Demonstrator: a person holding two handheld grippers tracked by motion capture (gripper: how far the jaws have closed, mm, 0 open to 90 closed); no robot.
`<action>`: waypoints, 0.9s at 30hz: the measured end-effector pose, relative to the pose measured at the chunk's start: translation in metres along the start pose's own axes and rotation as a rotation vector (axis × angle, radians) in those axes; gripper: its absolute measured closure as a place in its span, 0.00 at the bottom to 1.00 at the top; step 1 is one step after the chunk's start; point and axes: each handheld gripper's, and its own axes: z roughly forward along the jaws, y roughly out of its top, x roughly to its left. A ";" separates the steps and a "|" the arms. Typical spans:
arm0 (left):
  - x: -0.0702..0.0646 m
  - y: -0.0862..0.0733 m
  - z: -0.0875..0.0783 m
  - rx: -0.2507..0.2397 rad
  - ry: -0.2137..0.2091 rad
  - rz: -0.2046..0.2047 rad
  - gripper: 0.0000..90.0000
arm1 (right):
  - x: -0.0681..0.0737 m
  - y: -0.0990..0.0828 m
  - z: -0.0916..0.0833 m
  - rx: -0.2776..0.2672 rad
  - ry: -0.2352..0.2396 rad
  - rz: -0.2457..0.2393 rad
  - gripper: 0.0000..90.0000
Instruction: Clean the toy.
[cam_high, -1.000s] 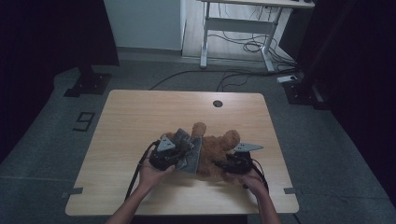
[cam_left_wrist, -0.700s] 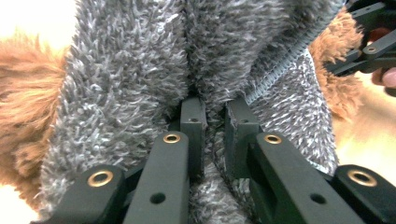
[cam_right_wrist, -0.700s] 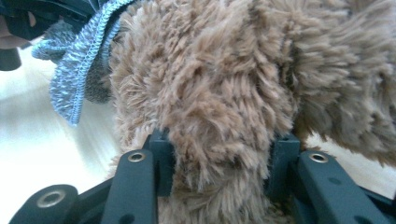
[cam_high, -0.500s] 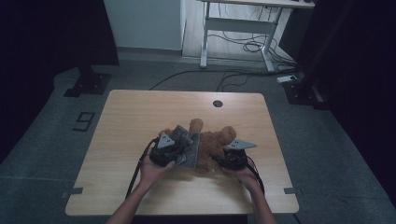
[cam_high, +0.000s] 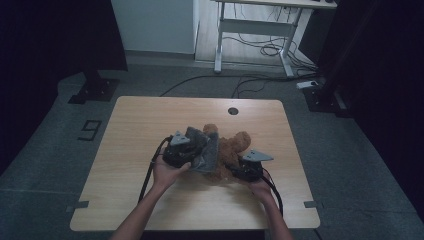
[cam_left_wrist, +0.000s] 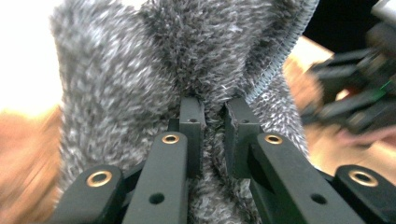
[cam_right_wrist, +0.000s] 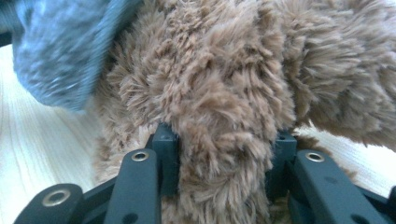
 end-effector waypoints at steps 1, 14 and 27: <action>-0.006 0.007 0.004 0.000 -0.009 0.013 0.88 | 0.002 0.000 -0.001 0.003 -0.003 -0.001 0.65; -0.022 0.018 0.051 0.067 -0.015 -0.009 0.88 | 0.005 -0.007 -0.008 -0.001 0.009 0.010 0.62; 0.047 -0.016 -0.015 0.034 0.119 -0.095 0.88 | 0.006 -0.007 -0.009 0.005 0.013 0.025 0.64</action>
